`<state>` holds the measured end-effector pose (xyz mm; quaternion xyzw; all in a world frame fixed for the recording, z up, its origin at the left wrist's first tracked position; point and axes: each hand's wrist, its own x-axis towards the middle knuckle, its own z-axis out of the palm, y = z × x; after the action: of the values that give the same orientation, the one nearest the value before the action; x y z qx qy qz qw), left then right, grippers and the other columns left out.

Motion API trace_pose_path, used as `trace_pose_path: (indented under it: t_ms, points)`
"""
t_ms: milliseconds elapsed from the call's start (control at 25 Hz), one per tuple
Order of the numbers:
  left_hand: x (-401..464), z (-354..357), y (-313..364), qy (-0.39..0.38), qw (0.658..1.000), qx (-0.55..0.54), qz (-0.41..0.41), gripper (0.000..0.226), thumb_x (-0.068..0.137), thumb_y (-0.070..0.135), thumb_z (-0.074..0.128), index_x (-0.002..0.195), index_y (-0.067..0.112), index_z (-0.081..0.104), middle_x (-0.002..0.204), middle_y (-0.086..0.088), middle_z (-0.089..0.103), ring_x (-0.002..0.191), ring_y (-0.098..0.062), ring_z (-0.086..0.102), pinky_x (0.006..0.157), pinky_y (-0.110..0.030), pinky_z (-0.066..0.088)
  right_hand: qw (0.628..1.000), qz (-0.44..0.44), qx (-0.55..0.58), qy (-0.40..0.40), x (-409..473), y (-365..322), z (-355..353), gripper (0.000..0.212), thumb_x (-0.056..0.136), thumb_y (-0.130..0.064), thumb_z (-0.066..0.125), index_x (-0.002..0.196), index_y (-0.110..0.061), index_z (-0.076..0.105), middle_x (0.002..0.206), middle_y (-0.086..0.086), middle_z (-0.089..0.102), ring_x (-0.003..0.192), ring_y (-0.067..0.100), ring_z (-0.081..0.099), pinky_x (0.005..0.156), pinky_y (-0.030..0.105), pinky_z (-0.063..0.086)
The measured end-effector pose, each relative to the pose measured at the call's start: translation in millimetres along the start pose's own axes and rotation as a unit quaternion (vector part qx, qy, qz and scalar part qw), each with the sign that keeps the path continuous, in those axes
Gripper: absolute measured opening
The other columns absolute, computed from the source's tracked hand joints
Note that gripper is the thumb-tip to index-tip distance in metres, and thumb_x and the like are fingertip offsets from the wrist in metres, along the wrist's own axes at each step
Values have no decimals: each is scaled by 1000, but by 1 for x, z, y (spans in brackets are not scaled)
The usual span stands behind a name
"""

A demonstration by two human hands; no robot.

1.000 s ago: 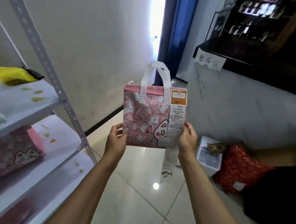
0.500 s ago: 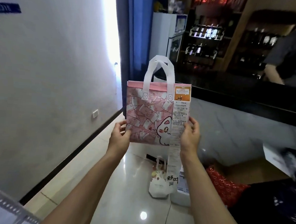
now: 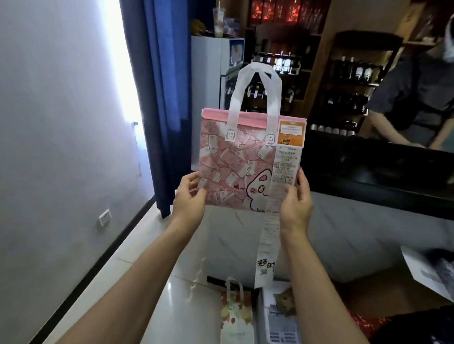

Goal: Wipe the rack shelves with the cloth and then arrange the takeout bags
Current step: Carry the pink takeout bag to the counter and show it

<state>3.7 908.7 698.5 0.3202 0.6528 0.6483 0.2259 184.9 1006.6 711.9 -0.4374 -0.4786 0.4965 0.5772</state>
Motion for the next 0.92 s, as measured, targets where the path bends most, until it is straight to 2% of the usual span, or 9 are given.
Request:
trace_pose_path:
  t_ms: [200,320,400,560,640,760,840,920]
  points:
    - [87,29,4,-24,1000,1,17,33,99,29,58,131,32,54,120,7,63,108,-6,63,91,-31,57,1000,-1,-2,1,70,4,35,48,100,-21,50,142,-43,50,123,-14,67,110,7,66,96,37,57]
    - [133,50,5,-23,999,3,30,32,99,30,58,131,31,53,116,9,64,103,-3,64,83,-23,55,1000,-11,8,-7,118,9,54,49,98,-19,51,142,-42,50,123,-14,67,110,7,66,96,35,56]
    - [158,66,5,-26,999,1,31,33,99,30,57,132,30,53,118,7,64,106,-7,64,84,-25,56,1000,-18,15,-10,148,12,63,49,96,-20,52,139,-43,52,120,-15,68,106,4,68,91,28,59]
    - [207,90,-1,-26,999,5,25,37,100,25,56,136,30,50,125,8,62,114,-11,62,96,-38,56,999,-32,24,-29,205,19,83,48,92,-22,55,135,-43,55,115,-13,70,99,0,69,79,21,60]
    - [229,98,-8,-28,1000,8,7,40,100,21,55,138,31,48,129,7,61,117,-13,61,100,-42,53,999,-33,25,-35,226,26,93,47,93,-19,55,134,-41,56,115,-12,70,99,1,69,80,23,61]
    - [258,109,-19,-38,999,28,-2,46,97,20,54,139,35,46,134,8,59,123,-13,57,106,-43,49,999,-27,20,-35,253,40,105,45,94,-16,55,130,-43,57,117,-10,70,104,6,69,89,35,60]
    - [280,117,-25,-48,998,35,-7,48,94,22,55,139,38,46,131,13,60,122,-10,58,106,-42,49,999,-24,21,-31,274,47,113,45,94,-14,55,131,-41,57,119,-8,69,107,9,68,93,40,58]
    - [301,124,-31,-63,997,39,-15,51,92,21,54,138,41,46,127,19,60,117,-5,60,104,-40,51,999,-22,20,-25,290,55,120,46,94,-12,55,132,-38,56,120,-7,69,109,9,67,94,39,58]
